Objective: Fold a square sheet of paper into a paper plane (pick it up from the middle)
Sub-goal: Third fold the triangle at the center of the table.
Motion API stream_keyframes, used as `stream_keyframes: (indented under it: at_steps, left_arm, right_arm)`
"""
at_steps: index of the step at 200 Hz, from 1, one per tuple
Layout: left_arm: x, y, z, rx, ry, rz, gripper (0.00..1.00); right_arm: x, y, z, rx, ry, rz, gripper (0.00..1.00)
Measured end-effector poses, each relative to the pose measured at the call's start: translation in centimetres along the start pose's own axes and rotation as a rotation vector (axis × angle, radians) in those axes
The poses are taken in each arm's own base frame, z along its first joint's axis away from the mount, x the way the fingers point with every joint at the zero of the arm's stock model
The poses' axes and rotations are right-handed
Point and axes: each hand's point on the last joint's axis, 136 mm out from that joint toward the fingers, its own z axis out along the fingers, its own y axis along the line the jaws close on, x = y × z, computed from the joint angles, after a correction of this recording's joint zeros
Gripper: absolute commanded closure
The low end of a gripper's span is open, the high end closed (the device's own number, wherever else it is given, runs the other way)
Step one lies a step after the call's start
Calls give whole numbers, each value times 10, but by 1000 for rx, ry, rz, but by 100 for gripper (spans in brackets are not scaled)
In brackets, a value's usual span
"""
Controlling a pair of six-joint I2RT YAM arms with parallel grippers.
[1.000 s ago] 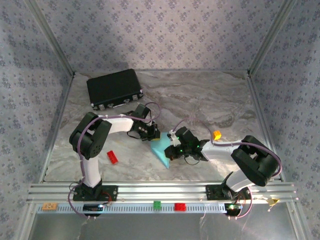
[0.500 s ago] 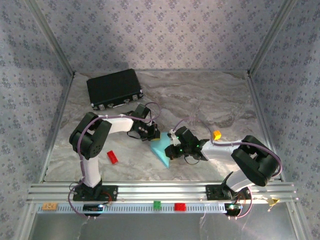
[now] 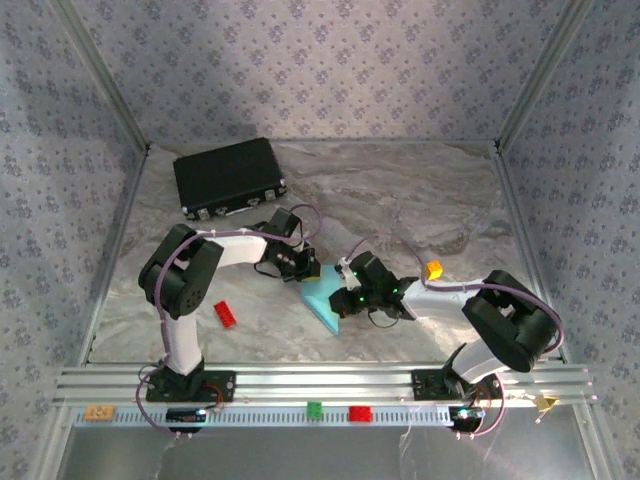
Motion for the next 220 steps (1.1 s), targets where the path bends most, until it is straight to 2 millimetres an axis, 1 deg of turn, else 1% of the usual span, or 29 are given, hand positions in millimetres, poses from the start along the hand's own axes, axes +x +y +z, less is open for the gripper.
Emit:
stream_keyframes:
  at_steps: [82,177,220]
  left_arm:
    - [0,0,0,0,0,0,93]
    - [-1,0,-1,-6,-7,1,93]
    - [-1,1,-1,-8,-9,2,93]
  right_arm:
    - [2,-1,1,4,6,2,96]
    - [9,-7,6,21,37,14,96]
    - [7,-7,7,21,37,15,96]
